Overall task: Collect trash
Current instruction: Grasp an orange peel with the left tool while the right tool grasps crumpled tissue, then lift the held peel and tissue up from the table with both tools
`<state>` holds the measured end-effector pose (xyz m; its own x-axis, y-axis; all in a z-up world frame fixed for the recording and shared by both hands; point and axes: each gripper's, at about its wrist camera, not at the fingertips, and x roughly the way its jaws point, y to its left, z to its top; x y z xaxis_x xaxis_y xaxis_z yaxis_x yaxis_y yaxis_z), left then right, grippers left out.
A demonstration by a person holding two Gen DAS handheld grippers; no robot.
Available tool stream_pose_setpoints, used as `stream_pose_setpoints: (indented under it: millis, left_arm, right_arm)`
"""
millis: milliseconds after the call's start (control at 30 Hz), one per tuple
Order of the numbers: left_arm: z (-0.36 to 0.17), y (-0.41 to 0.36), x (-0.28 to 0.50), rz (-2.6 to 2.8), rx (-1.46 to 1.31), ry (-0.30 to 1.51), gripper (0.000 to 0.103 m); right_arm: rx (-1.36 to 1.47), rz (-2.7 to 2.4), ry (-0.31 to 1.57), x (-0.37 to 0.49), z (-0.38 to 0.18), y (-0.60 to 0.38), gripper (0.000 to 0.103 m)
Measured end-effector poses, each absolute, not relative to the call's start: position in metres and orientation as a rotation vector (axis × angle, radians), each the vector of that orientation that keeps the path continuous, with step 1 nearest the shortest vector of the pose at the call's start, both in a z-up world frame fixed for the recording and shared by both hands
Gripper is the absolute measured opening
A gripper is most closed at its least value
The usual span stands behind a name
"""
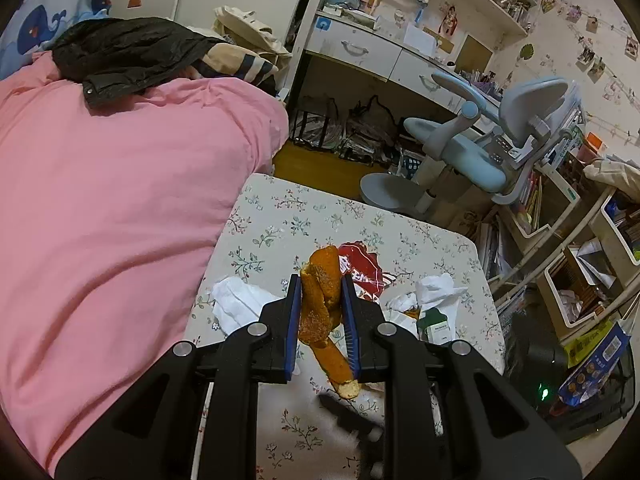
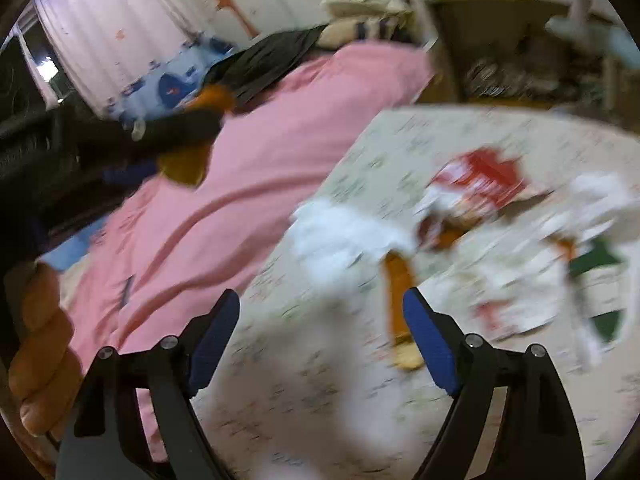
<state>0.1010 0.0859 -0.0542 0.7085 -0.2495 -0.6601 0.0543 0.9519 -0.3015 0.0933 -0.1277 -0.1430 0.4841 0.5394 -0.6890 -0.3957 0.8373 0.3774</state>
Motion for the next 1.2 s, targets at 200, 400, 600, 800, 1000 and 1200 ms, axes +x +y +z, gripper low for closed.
stream_pose_setpoints:
  millis: [200,400,600,800,1000,1200]
  left_arm:
    - [-0.054,0.085,0.101,-0.174,-0.267,0.769,0.019]
    - [-0.052,0.082,0.101,-0.179,-0.249,0.77,0.019]
    - [-0.053,0.08,0.1,-0.176,-0.234,0.77,0.018]
    - [-0.054,0.08,0.099,-0.168,-0.222,0.771,0.019]
    - [-0.059,0.075,0.094,-0.167,-0.19,0.775,0.019]
    - [-0.061,0.066,0.09,-0.17,-0.149,0.775,0.019]
  right_arm:
    - [0.184,0.395,0.988,0.11,-0.173,-0.149,0.076]
    - [0.148,0.359,1.02,0.113,-0.182,-0.155,0.043]
    - [0.096,0.395,0.981,0.099,-0.168,-0.153,0.021]
    - [-0.003,0.381,0.924,0.084,-0.153,-0.148,0.021]
    - [-0.109,0.348,0.852,0.071,-0.136,-0.145,0.021]
    - [-0.198,0.32,0.768,0.058,-0.116,-0.142,0.021]
